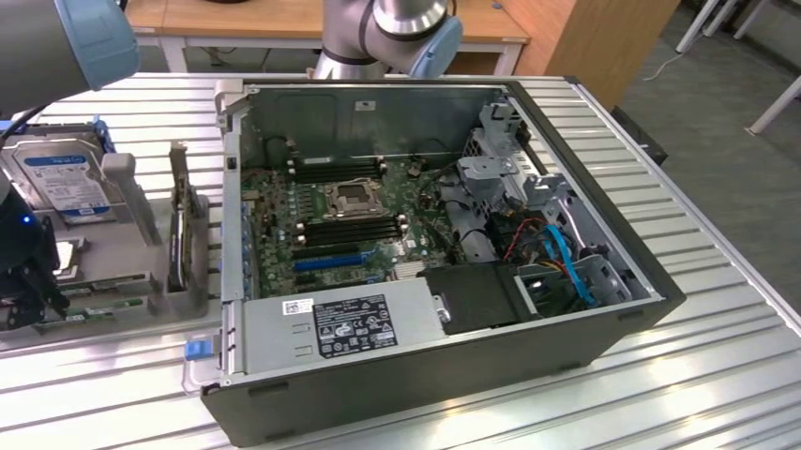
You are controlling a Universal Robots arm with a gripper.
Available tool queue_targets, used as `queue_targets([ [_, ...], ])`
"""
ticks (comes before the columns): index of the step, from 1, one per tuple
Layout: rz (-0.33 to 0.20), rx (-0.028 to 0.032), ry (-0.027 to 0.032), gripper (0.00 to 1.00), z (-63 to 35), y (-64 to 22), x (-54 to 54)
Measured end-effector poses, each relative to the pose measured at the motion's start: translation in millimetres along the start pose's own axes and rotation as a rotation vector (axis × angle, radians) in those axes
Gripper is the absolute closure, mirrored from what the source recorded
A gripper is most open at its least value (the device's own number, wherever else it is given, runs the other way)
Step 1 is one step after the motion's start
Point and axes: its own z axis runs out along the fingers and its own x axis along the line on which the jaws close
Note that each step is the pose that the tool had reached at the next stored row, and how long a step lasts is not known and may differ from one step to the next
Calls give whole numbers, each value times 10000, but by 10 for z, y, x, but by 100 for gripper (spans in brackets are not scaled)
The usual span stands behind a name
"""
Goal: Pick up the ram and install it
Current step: 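Pick up the ram and move it above insertion slot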
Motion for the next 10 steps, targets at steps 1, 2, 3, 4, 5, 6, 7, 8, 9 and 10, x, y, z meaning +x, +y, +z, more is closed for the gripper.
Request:
queue_targets([
  [1, -1, -1, 0, 84, 0, 0, 0],
  [2, -1, -1, 0, 88, 0, 0, 0],
  [3, -1, -1, 0, 88, 0, 0, 0],
  [4, -1, -1, 0, 88, 0, 0, 0],
  [5, -1, -1, 0, 88, 0, 0, 0],
  [6, -1, -1, 0, 88, 0, 0, 0],
  [7, 0, -1, 0, 88, 0, 0, 0],
  [8, 0, -1, -1, 88, 0, 0, 0],
  [9, 0, 0, -1, 88, 0, 0, 0],
  [10, 0, 1, -2, 88, -7, 0, 0],
])
